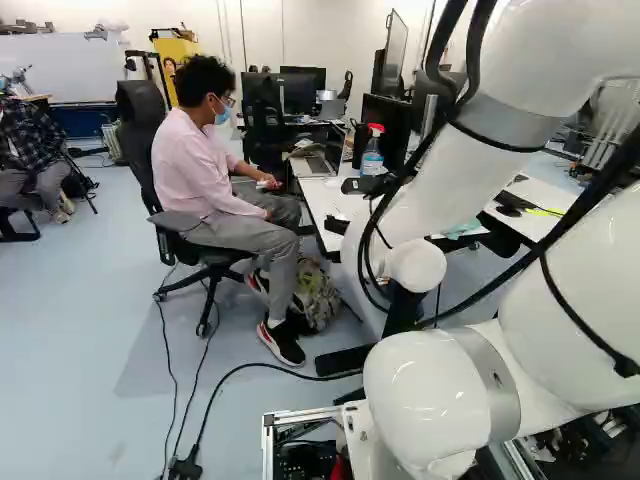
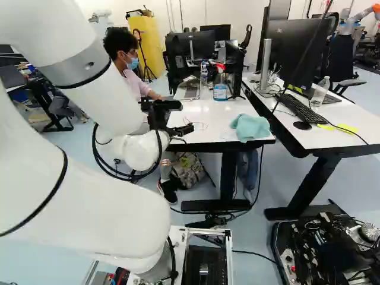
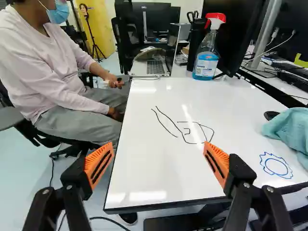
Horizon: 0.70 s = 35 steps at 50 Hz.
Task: Clean the table with the green towel
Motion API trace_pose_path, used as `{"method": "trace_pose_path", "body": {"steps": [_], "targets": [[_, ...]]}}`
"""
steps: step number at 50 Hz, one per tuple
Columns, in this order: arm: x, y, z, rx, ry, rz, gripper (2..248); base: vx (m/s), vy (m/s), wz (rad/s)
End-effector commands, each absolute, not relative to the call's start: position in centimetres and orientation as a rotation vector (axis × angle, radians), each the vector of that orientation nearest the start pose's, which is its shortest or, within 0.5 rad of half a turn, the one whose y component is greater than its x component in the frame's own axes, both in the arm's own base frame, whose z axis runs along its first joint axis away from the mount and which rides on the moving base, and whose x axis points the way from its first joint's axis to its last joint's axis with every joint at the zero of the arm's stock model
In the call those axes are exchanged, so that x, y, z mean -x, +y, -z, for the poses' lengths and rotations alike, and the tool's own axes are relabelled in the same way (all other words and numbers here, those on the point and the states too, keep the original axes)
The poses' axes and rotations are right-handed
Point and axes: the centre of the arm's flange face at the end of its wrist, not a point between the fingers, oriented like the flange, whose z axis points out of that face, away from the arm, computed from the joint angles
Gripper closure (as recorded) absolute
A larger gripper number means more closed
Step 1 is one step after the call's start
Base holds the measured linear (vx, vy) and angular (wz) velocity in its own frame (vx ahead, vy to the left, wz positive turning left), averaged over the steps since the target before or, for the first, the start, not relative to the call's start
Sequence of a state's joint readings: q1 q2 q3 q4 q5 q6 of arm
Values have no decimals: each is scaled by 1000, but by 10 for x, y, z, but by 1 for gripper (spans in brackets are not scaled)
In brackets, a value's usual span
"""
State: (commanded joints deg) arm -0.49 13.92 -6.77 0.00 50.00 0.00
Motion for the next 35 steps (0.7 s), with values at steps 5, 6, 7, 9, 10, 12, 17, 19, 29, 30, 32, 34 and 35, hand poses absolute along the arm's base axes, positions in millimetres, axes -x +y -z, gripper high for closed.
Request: {"method": "trace_pose_path", "body": {"steps": [5,6,7,9,10,12,17,19,29,30,32,34,35], "targets": [[-284,-5,-368,2571,20,1822,3,0,0,0],[-285,-5,-368,2572,22,1822,3,0,0,0],[-285,-6,-368,2573,25,1822,3,0,0,0],[-286,-7,-368,2576,32,1824,3,0,0,0],[-286,-8,-368,2577,36,1824,3,0,0,0],[-287,-10,-368,2581,45,1826,3,0,0,0],[-289,-15,-370,2583,69,1840,3,0,0,0],[-290,-18,-372,2583,79,1848,3,0,0,0],[-293,-30,-380,2577,131,1895,3,0,0,0],[-293,-31,-381,2576,136,1900,3,0,0,0],[-293,-34,-383,2575,147,1910,3,0,0,0],[-294,-36,-385,2573,157,1920,3,0,0,0],[-294,-37,-386,2572,162,1925,3,0,0,0]]}}
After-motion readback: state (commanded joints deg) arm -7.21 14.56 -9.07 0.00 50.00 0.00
